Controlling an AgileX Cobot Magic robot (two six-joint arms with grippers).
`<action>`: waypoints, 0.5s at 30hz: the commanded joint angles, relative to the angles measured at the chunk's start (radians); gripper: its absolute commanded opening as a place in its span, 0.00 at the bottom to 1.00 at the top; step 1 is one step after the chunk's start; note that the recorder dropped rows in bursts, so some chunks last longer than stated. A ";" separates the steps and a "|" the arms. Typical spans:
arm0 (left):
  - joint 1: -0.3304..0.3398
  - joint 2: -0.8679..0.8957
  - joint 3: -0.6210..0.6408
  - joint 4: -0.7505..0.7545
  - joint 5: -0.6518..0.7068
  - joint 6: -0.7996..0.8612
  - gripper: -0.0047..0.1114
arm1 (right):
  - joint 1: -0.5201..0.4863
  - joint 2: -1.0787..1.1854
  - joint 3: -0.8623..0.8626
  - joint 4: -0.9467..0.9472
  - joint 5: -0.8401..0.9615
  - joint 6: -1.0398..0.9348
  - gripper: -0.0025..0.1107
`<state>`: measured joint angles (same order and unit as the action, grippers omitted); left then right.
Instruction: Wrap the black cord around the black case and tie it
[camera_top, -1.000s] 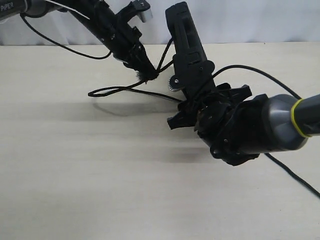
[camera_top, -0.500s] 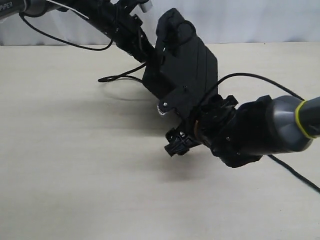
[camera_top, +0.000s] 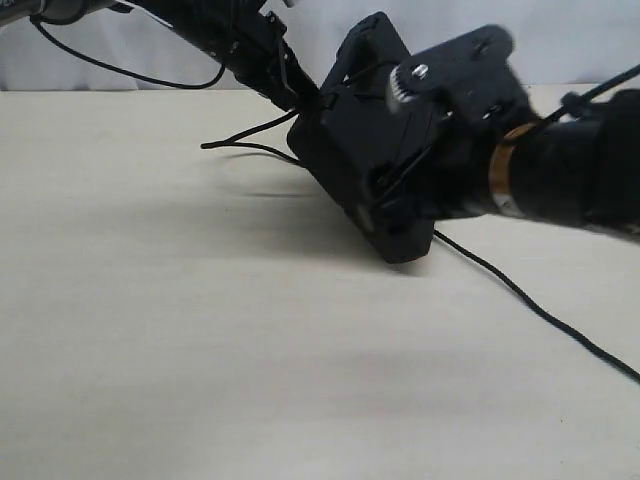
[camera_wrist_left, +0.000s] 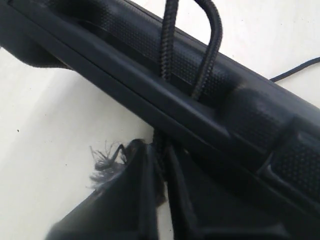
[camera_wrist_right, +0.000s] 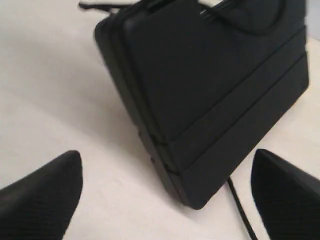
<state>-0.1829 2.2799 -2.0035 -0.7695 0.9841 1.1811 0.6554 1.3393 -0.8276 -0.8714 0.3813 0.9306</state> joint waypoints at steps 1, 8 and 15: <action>-0.002 -0.011 -0.005 -0.033 0.000 0.000 0.04 | -0.174 -0.035 -0.037 0.136 -0.094 -0.050 0.66; -0.002 -0.011 -0.005 -0.036 0.000 0.000 0.04 | -0.406 0.155 -0.254 0.920 -0.004 -0.797 0.42; -0.002 -0.011 -0.005 -0.036 0.000 0.000 0.04 | -0.549 0.418 -0.541 1.645 0.290 -1.400 0.36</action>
<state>-0.1829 2.2799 -2.0035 -0.7695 0.9841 1.1811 0.1446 1.6788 -1.2863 0.5660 0.5980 -0.2901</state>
